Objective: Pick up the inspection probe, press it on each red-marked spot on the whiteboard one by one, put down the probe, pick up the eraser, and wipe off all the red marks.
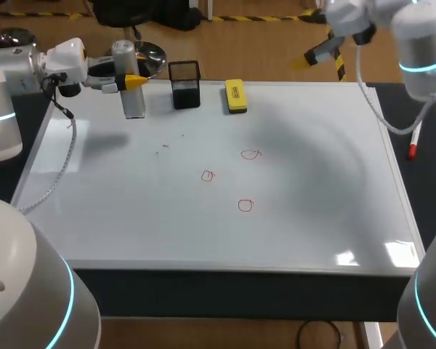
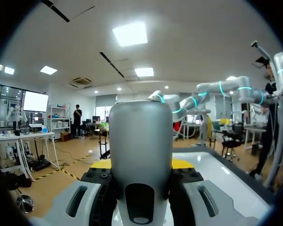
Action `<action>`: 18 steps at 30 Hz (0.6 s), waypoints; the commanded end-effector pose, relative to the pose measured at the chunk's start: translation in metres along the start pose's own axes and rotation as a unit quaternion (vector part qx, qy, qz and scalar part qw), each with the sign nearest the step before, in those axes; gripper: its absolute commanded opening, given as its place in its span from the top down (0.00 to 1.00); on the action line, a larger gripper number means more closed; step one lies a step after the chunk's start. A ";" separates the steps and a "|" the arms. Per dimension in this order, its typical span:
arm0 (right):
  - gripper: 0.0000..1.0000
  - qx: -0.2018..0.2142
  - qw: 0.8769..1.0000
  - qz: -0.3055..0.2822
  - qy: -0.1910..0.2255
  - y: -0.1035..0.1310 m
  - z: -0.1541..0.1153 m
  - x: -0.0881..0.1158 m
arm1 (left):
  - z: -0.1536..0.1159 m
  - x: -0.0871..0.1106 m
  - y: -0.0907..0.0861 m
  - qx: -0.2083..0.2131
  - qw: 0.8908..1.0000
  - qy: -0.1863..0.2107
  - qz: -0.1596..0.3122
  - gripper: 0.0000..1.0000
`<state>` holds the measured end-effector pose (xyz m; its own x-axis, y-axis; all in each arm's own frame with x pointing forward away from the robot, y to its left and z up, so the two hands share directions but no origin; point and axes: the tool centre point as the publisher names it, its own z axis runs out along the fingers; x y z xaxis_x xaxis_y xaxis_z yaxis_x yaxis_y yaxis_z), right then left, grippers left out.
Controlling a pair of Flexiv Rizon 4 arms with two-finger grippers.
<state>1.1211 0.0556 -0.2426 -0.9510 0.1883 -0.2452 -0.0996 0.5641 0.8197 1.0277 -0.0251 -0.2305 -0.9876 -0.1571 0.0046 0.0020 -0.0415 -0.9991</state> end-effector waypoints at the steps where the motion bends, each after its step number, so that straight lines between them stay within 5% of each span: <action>1: 0.00 0.077 0.977 -0.061 0.188 0.007 0.016 -0.002 | 0.001 0.002 -0.001 0.000 1.000 -0.003 0.001 1.00; 8: 0.00 0.129 0.952 -0.125 0.249 0.002 0.033 0.012 | 0.001 0.002 -0.001 0.000 1.000 -0.003 0.001 1.00; 18: 0.00 0.206 0.913 -0.217 0.277 -0.003 0.050 0.027 | 0.001 0.002 -0.001 0.000 1.000 -0.003 0.001 1.00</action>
<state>1.1093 0.0914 -0.2784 -0.8981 -0.3339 -0.2861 -0.4388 0.7215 0.5355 1.0272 -0.0252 -0.2304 -0.9873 -0.1588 0.0044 0.0022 -0.0416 -0.9991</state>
